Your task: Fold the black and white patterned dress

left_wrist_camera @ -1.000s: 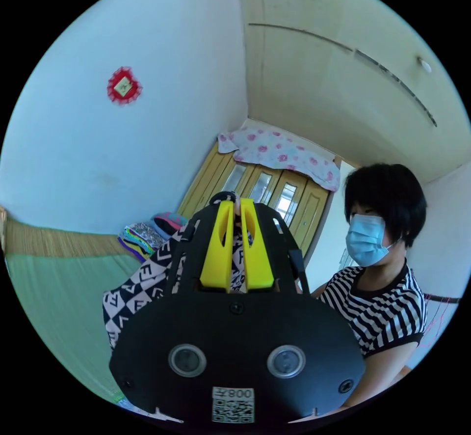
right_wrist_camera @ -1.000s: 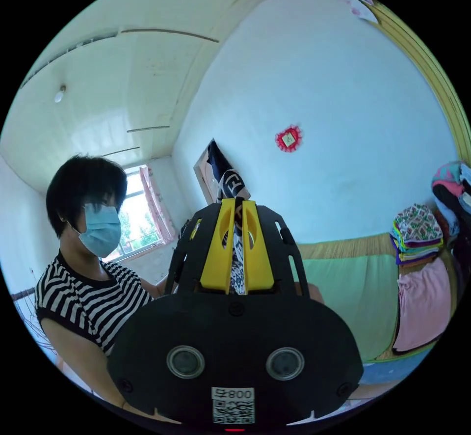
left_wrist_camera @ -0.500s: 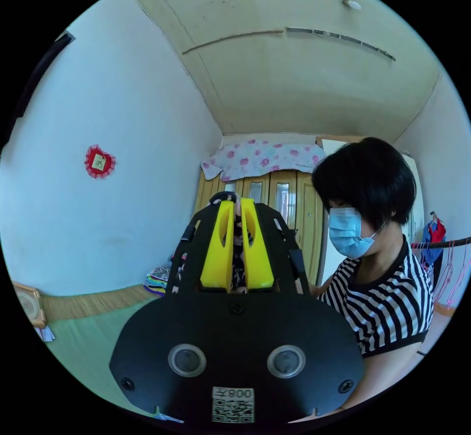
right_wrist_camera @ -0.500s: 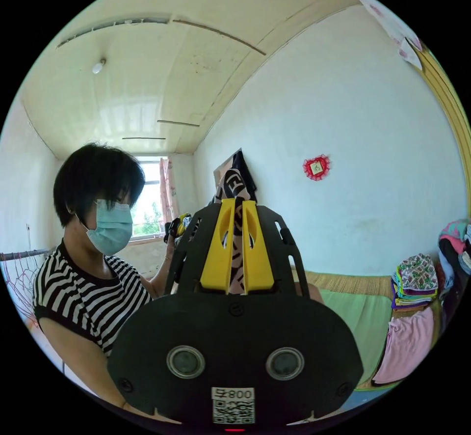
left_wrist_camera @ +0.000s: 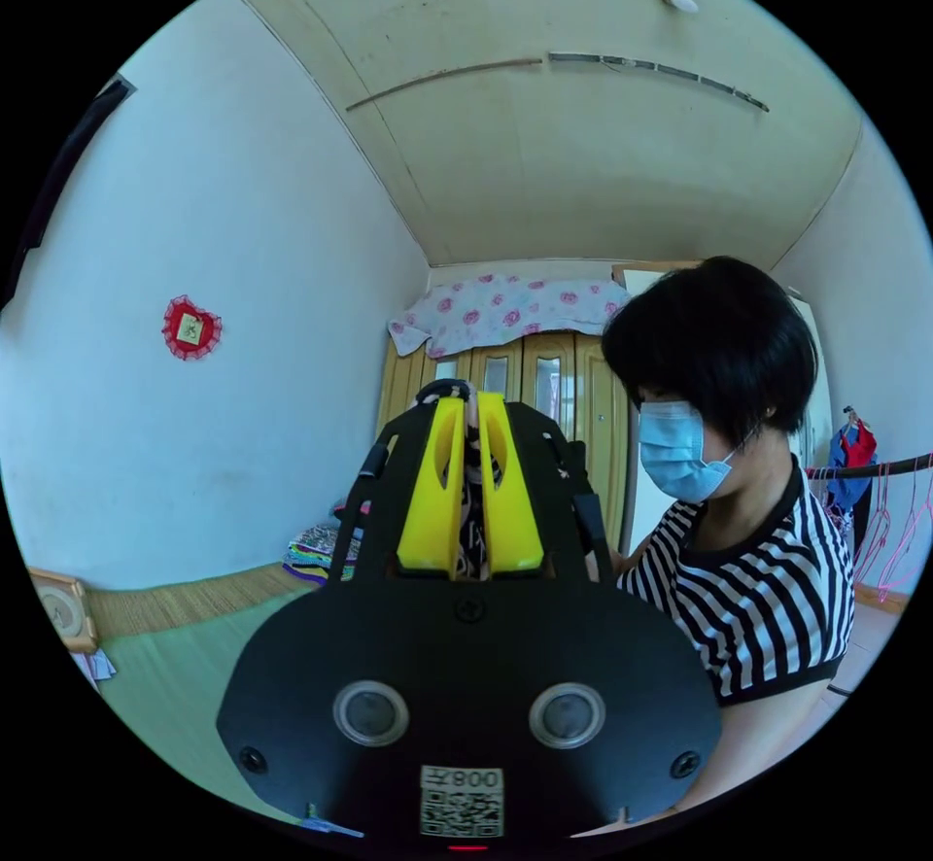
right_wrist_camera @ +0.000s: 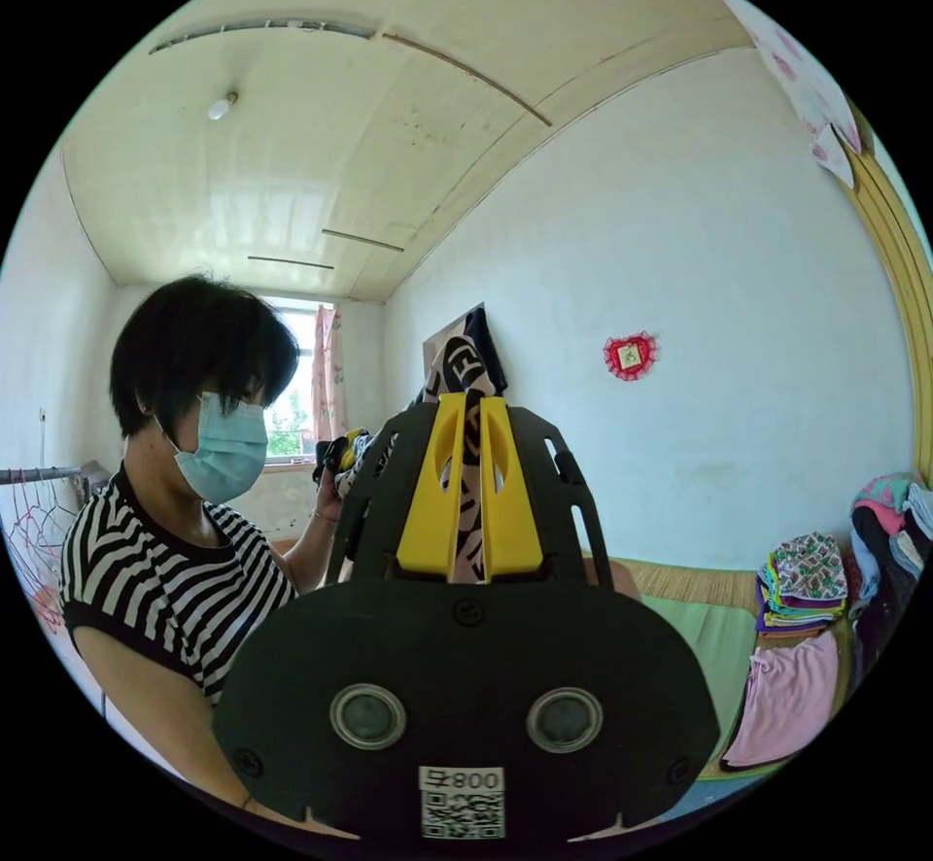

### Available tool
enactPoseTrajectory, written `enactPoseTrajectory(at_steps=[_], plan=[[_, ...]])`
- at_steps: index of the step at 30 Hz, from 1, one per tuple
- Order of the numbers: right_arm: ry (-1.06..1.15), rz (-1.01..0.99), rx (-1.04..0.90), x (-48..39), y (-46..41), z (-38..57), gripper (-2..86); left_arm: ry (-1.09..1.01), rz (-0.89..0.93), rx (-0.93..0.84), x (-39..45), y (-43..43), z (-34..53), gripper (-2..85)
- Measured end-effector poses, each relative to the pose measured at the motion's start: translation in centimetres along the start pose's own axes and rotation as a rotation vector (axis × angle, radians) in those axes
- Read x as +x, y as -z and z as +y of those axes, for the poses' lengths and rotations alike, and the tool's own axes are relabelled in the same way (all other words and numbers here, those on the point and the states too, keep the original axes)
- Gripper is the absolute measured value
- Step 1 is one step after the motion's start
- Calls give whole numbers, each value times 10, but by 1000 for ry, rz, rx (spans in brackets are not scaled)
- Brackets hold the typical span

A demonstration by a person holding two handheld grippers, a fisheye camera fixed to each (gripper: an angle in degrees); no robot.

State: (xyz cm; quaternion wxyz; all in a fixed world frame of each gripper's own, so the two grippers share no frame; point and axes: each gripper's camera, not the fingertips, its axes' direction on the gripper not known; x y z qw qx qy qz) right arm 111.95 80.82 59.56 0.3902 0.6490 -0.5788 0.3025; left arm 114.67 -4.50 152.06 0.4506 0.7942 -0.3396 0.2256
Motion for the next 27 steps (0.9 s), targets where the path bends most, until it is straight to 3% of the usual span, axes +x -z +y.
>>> enactPoseTrajectory(at_steps=[27], plan=[[-30, 49, -78, 30, -54, -5, 19, 138, 6, 9, -12, 22, -13, 27]])
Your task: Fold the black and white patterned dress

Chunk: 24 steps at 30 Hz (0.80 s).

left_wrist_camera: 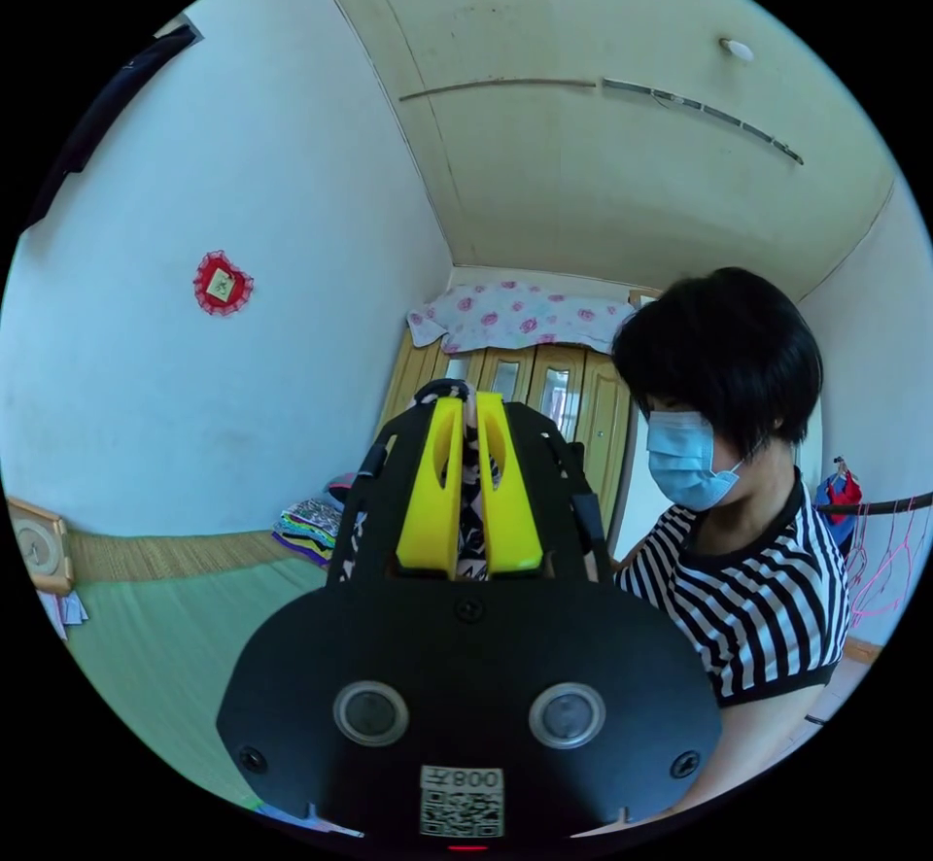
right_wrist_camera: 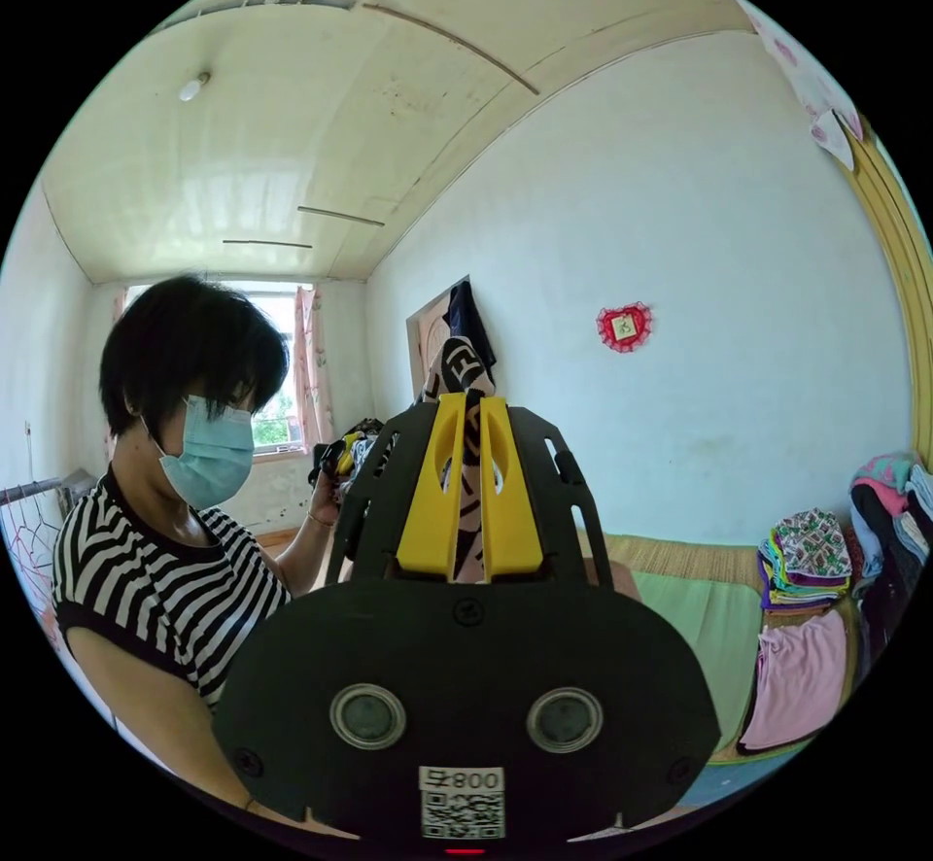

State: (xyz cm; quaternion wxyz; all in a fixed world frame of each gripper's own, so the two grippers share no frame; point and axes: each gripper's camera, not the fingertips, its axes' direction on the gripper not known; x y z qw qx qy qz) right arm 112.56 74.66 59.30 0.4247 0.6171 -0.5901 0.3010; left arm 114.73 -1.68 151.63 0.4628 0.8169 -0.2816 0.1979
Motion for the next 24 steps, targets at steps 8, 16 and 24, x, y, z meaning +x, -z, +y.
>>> enactPoseTrajectory(at_steps=[8, 16, 24], plan=[[-12, -6, -10, 2, -32, 10, 18, 16, -10, -2, -23, 20, -17, 28], [9, -8, -11, -7, -69, 20, 19, 9, -19, -2, -51, 38, -43, 28], [29, -9, -3, -19, -119, 32, 19, 3, -12, 4, -92, 53, -71, 27]])
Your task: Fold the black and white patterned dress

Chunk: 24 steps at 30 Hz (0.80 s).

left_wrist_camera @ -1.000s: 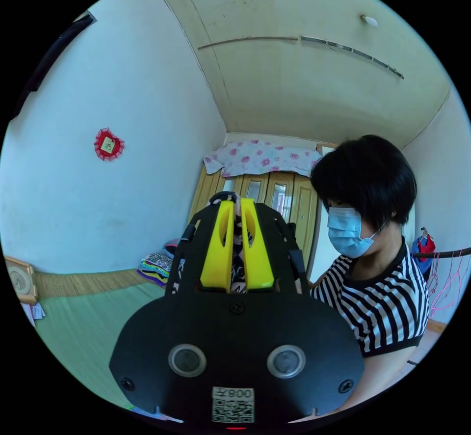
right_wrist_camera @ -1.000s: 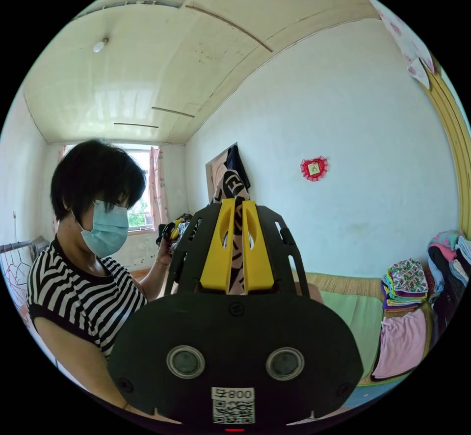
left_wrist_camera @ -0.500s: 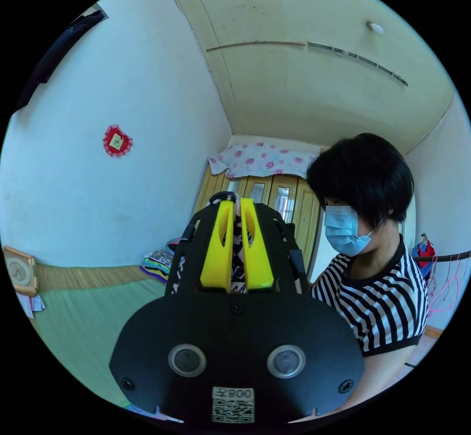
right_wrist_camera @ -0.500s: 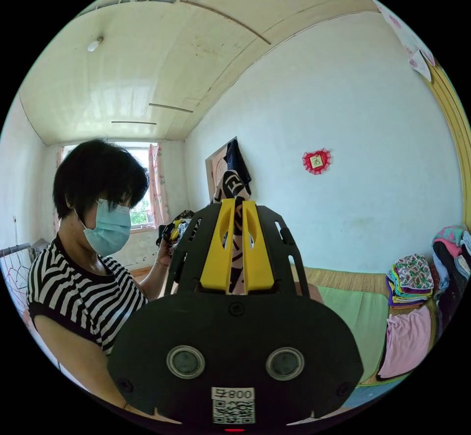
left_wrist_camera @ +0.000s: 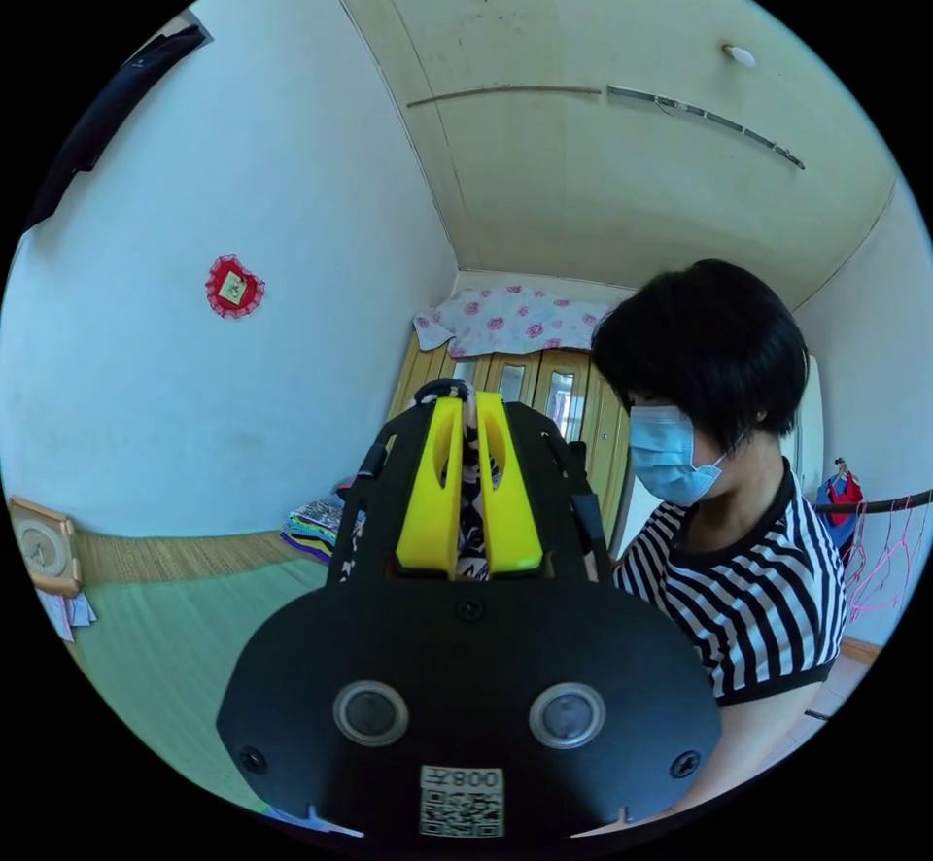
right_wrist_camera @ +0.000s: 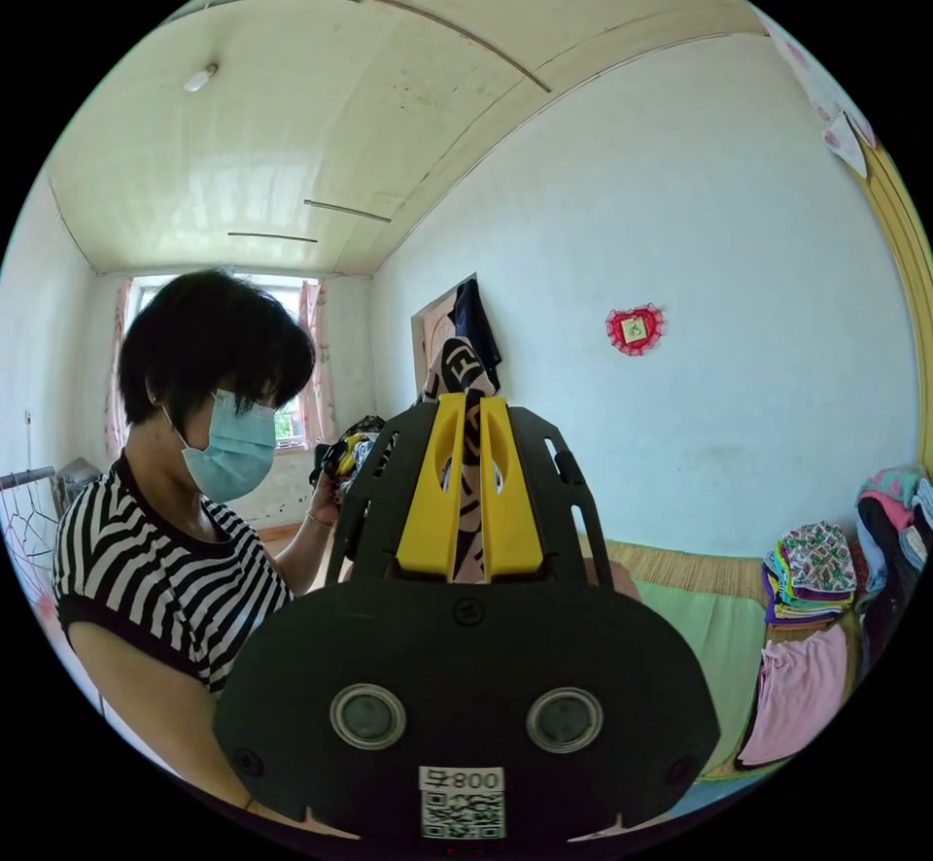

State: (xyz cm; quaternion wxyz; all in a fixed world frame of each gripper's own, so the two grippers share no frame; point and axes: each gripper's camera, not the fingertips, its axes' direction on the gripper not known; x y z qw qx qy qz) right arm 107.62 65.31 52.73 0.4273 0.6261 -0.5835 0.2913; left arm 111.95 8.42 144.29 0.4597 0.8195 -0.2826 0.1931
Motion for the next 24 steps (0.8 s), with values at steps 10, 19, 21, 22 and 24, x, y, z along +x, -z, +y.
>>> enactPoseTrajectory(at_steps=[10, 19, 21, 22, 24], plan=[[20, 6, 4, -19, -74, 24, 18, -19, 5, -5, -68, 21, -42, 27], [22, 42, -10, -18, -174, 54, 19, -36, -26, -20, -161, 25, -85, 28], [13, 69, -32, -4, -213, 62, 20, -20, -44, -29, -190, 22, -94, 29], [9, 76, -43, 1, -225, 64, 20, -11, -66, -39, -212, 18, -99, 30], [-30, 90, -86, 31, -276, 73, 21, 14, -112, -57, -251, 11, -107, 31]])
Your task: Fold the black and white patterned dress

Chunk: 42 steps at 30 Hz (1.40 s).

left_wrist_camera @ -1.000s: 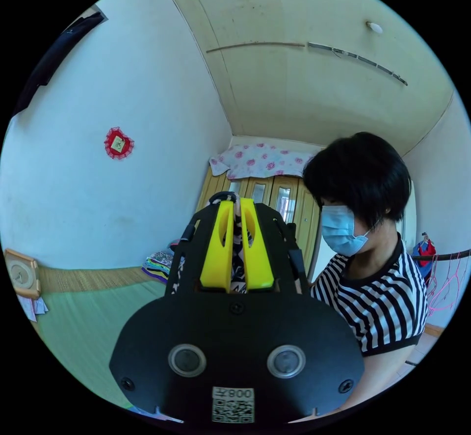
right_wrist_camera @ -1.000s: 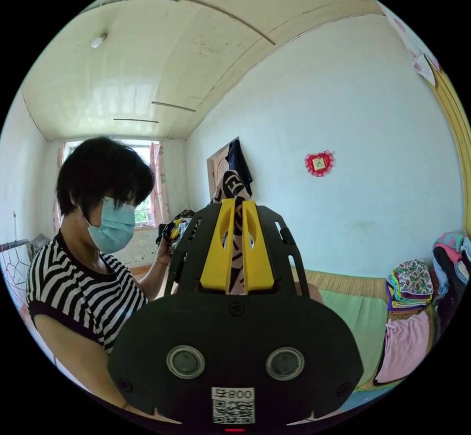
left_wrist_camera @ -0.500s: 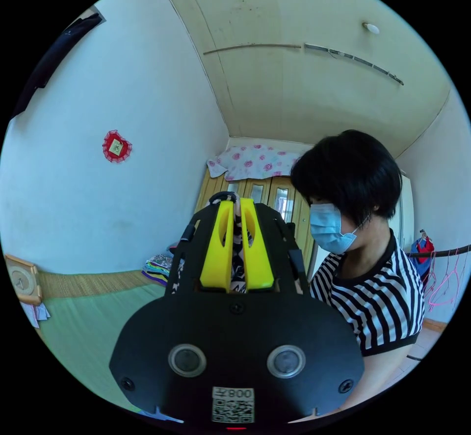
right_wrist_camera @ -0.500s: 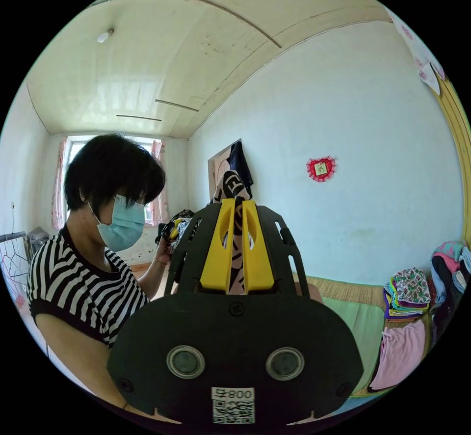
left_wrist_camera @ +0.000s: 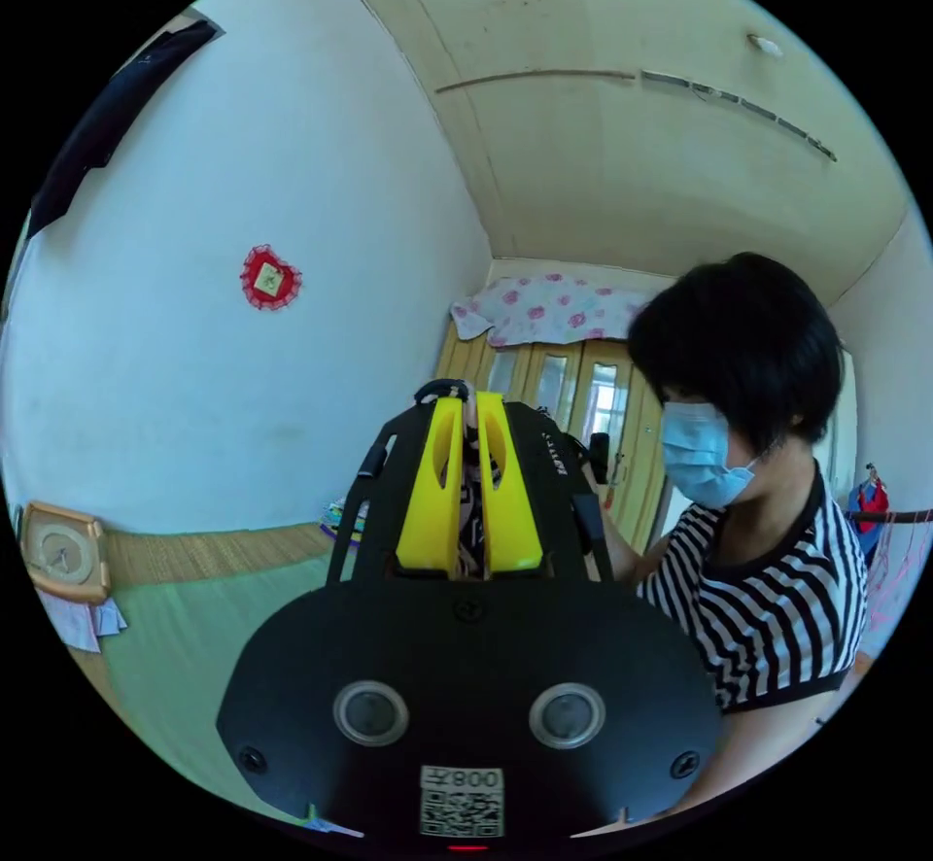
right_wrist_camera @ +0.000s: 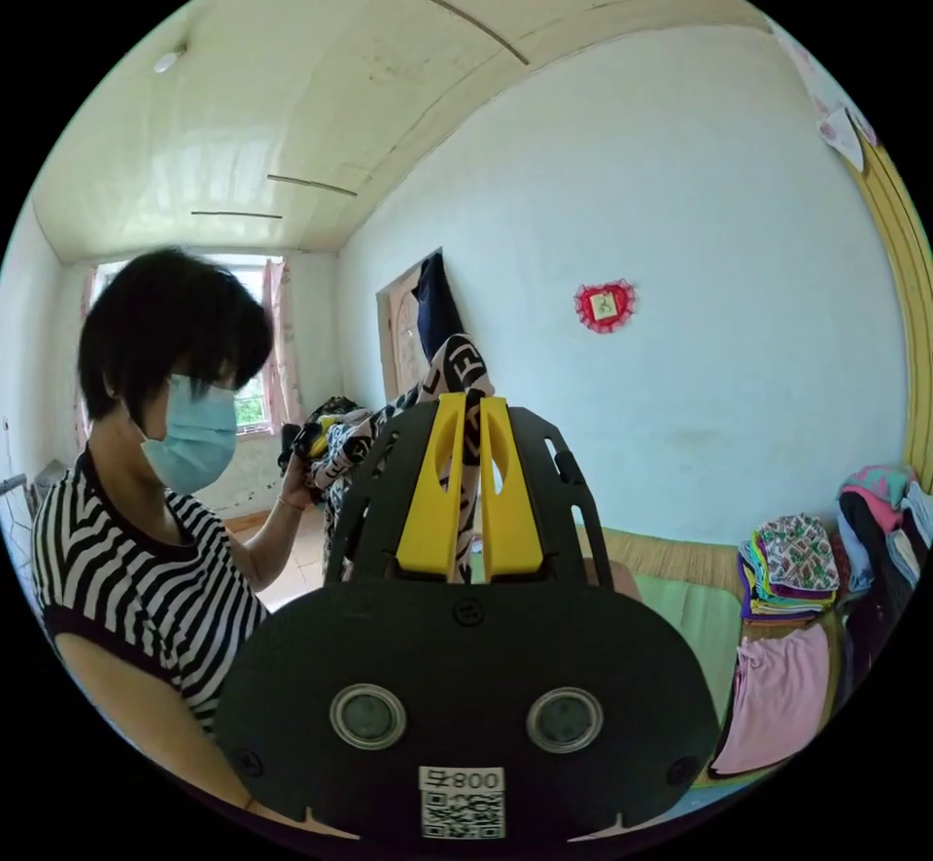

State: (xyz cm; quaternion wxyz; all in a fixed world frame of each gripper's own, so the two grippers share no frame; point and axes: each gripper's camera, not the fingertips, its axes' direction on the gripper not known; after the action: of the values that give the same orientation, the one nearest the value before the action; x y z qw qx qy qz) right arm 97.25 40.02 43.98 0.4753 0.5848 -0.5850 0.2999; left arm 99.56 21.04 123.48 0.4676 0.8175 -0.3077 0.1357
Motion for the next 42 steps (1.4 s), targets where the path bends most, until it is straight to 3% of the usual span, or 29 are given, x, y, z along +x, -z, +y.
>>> enactPoseTrajectory(at_steps=[6, 10, 13, 15, 17, 23, 30, 36, 42], plan=[[-133, 42, -212, 104, -185, 20, 28, 203, -173, -118, -190, -58, -11, 38], [-258, 142, -424, 189, -322, 64, 38, 408, -352, -313, -352, -107, 21, 60], [-414, 204, -604, 256, -421, 138, 21, 636, -478, -488, -452, -121, 77, 83], [-529, 301, -764, 295, -482, 215, 12, 739, -511, -502, -490, -112, 112, 91], [-602, 273, -834, 307, -516, 271, 10, 851, -455, -487, -524, -95, 154, 100], [-524, -16, -955, 236, -654, 395, 46, 932, -521, -609, -538, -44, 212, 119], [-35, -114, -1199, 76, -844, 476, 87, 921, -679, -810, -551, -29, 224, 124], [176, -55, -1318, 6, -913, 540, 59, 917, -741, -917, -600, -41, 230, 44], [117, -30, -1281, 5, -916, 547, 14, 892, -735, -893, -647, -31, 200, 12]])
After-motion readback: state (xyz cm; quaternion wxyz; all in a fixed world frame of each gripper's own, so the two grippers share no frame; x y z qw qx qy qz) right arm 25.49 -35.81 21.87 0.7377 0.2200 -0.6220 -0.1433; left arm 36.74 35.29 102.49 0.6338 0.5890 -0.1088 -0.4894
